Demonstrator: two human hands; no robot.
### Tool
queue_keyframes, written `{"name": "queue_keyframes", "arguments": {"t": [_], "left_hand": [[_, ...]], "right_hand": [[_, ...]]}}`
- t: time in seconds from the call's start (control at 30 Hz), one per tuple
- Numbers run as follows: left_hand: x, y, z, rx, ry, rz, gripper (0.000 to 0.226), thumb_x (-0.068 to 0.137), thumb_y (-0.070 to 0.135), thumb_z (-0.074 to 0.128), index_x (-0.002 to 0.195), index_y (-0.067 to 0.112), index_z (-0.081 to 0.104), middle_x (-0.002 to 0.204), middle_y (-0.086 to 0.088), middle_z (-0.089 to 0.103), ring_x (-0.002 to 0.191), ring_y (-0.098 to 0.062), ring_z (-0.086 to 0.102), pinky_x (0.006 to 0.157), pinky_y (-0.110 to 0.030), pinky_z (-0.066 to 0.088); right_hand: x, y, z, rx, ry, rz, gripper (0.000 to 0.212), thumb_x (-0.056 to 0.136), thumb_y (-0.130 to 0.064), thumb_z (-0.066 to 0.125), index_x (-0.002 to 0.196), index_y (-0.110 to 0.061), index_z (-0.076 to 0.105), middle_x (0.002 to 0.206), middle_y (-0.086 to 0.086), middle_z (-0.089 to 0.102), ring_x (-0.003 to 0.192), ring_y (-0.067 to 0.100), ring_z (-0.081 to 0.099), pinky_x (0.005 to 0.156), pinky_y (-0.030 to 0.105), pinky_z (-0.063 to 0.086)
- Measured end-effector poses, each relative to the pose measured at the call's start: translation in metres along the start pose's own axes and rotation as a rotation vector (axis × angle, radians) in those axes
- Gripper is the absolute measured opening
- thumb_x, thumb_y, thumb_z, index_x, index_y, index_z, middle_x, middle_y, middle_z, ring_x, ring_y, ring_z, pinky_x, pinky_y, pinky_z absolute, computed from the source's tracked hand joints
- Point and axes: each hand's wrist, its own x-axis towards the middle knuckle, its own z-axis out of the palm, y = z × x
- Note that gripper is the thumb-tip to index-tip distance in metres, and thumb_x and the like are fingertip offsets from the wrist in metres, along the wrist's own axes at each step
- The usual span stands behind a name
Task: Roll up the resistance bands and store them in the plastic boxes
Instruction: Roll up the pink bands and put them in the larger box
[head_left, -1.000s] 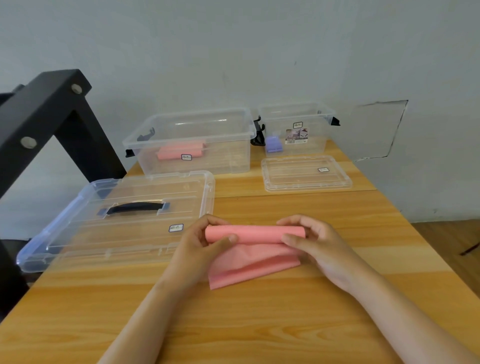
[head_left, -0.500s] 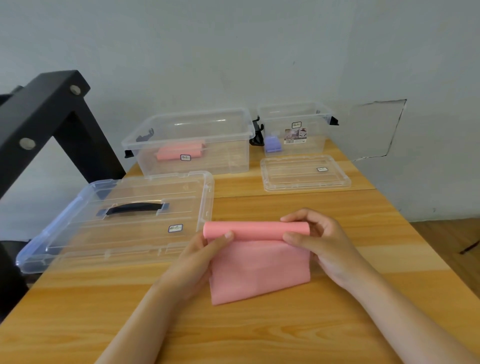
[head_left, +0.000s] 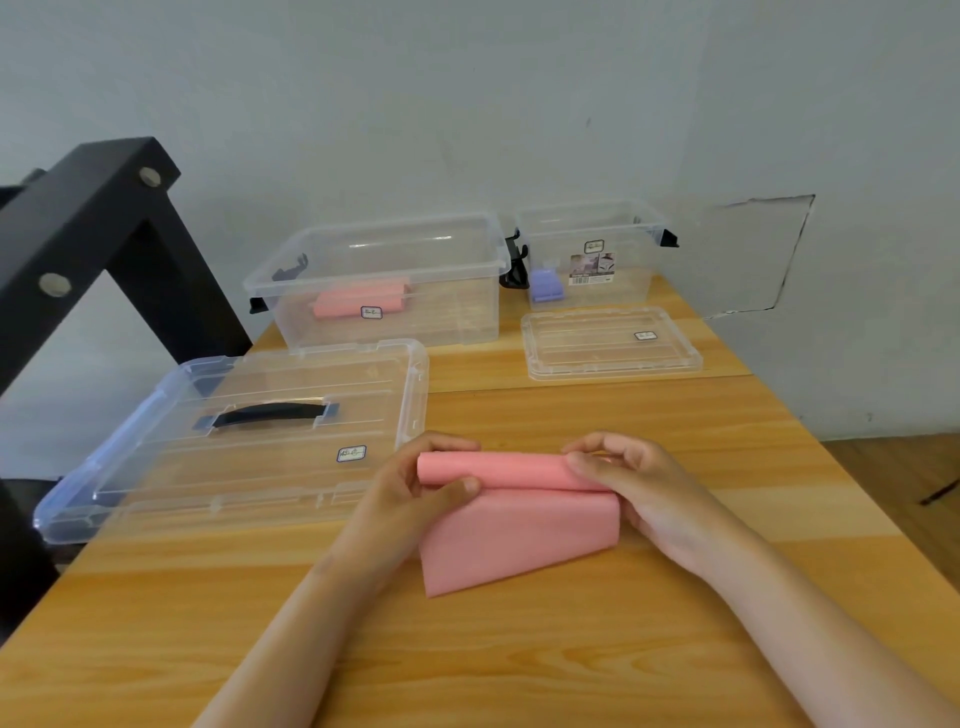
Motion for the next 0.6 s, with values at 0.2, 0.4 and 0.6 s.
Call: {"name": "queue_keyframes", "arguments": {"t": [0.2, 0.4, 0.6], "left_hand": [[0.0016, -0.0045, -0.0008, 0.042, 0.003, -0.144, 0.025, 0.075, 0.037, 0.072, 0.099, 0.031, 0.066, 0.09, 0.006, 0.066, 0.075, -0.01, 0.06, 0.058, -0.021, 0.045], [0.0044, -0.0056, -0.0041, 0.034, 0.064, 0.012, 0.027, 0.066, 0.025, 0.08, 0.089, 0.023, 0.067, 0.096, 0.003, 0.069, 0.085, -0.011, 0.062, 0.071, -0.025, 0.051], [0.0028, -0.0087, -0.004, 0.021, 0.004, -0.052, 0.035, 0.069, 0.044, 0.072, 0.098, 0.028, 0.063, 0.091, 0.006, 0.063, 0.081, -0.013, 0.057, 0.071, -0.03, 0.044]], "right_hand": [[-0.003, -0.0012, -0.0004, -0.031, 0.048, -0.139, 0.022, 0.075, -0.002, 0.075, 0.084, -0.022, 0.069, 0.098, -0.005, 0.073, 0.087, 0.011, 0.066, 0.073, 0.02, 0.049], [-0.0014, 0.003, 0.0018, -0.05, -0.035, -0.045, 0.026, 0.069, -0.033, 0.082, 0.092, -0.03, 0.07, 0.093, -0.004, 0.07, 0.087, 0.011, 0.063, 0.074, 0.022, 0.044], [-0.0033, -0.0005, 0.0009, -0.061, 0.026, -0.163, 0.022, 0.071, -0.016, 0.082, 0.089, -0.022, 0.07, 0.086, -0.013, 0.07, 0.078, 0.002, 0.063, 0.065, 0.011, 0.044]]}}
